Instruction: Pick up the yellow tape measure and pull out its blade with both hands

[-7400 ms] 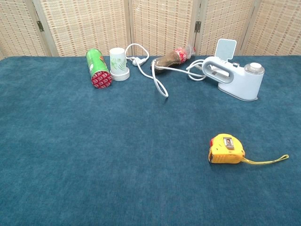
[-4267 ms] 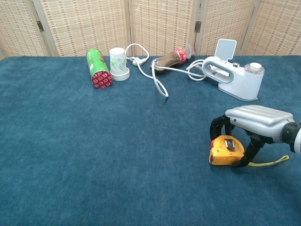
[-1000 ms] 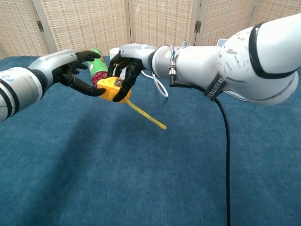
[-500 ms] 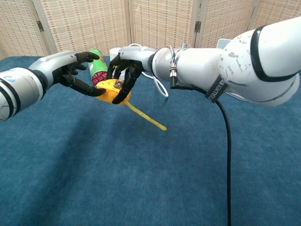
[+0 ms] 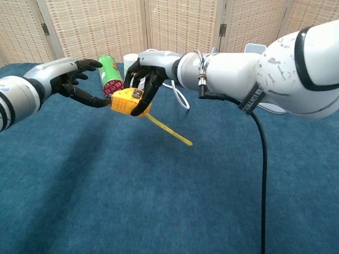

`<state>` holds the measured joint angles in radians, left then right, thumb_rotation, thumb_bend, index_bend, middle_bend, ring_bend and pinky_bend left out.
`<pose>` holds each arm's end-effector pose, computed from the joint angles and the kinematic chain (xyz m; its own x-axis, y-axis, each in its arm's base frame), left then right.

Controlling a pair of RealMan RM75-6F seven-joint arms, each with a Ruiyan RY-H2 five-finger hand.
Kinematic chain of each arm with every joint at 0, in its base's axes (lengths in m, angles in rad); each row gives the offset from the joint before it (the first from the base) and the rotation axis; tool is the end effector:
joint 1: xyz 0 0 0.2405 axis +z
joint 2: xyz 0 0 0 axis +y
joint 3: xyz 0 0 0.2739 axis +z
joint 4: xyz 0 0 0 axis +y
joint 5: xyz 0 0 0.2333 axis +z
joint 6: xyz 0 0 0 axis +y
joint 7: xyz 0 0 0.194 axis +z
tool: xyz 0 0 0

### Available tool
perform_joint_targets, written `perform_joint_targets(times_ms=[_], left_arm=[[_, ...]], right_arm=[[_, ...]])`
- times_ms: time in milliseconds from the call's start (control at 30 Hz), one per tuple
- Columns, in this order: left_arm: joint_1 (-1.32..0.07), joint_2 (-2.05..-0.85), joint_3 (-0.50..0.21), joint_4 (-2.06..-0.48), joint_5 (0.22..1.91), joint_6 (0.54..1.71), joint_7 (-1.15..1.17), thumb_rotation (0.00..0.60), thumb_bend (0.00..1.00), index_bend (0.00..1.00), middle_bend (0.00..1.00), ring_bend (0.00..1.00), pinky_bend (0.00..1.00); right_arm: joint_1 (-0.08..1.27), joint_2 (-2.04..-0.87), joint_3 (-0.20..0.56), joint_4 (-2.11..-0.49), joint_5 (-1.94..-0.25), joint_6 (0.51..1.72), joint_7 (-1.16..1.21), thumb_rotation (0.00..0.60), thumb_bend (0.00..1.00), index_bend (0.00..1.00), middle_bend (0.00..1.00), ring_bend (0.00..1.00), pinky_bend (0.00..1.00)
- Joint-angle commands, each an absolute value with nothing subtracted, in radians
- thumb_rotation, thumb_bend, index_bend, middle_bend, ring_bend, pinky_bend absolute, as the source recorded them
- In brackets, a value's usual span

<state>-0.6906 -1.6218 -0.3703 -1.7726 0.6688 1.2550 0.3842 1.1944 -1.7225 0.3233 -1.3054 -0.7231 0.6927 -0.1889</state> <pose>-0.1238 0.3892 -0.0311 -0.0882 0.2384 0.9671 0.9948 0.0715 0.0731 0.0223 -0.4530 -0.1271 0.2074 -0.5051 0.8377 -0.9177 -0.3970 -0.0122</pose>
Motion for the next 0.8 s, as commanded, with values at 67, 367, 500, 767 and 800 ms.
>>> perform_joint_targets(times_ms=[67, 367, 500, 767, 800], left_arm=[[-0.690, -1.619, -0.373, -1.770, 0.665, 1.256, 0.383, 0.600, 0.32, 0.00, 0.00, 0.00, 0.00], [-0.683, -1.593, -0.387, -1.765, 0.639, 1.221, 0.348, 0.600, 0.36, 0.09, 0.00, 0.00, 0.00], [-0.679, -1.582, -0.388, -1.770, 0.637, 1.187, 0.315, 0.600, 0.43, 0.29, 0.00, 0.00, 0.00], [-0.680, -1.576, -0.393, -1.763, 0.637, 1.151, 0.263, 0.600, 0.45, 0.49, 0.00, 0.00, 0.00], [-0.680, -1.578, -0.394, -1.760, 0.638, 1.152, 0.258, 0.600, 0.45, 0.51, 0.00, 0.00, 0.00]], right_arm=[[1.192, -1.719, 0.322, -1.311, -0.727, 0.695, -0.188, 0.600, 0.07, 0.56, 0.52, 0.47, 0.34], [1.189, -1.713, 0.320, -1.318, -0.729, 0.700, -0.187, 0.600, 0.07, 0.56, 0.52, 0.47, 0.34], [1.191, -1.714, 0.322, -1.315, -0.725, 0.701, -0.189, 0.600, 0.07, 0.56, 0.52, 0.47, 0.34], [1.196, -1.717, 0.317, -1.309, -0.707, 0.703, -0.204, 0.600, 0.07, 0.56, 0.52, 0.47, 0.34], [1.196, -1.717, 0.316, -1.308, -0.705, 0.703, -0.206, 0.600, 0.07, 0.56, 0.52, 0.47, 0.34]])
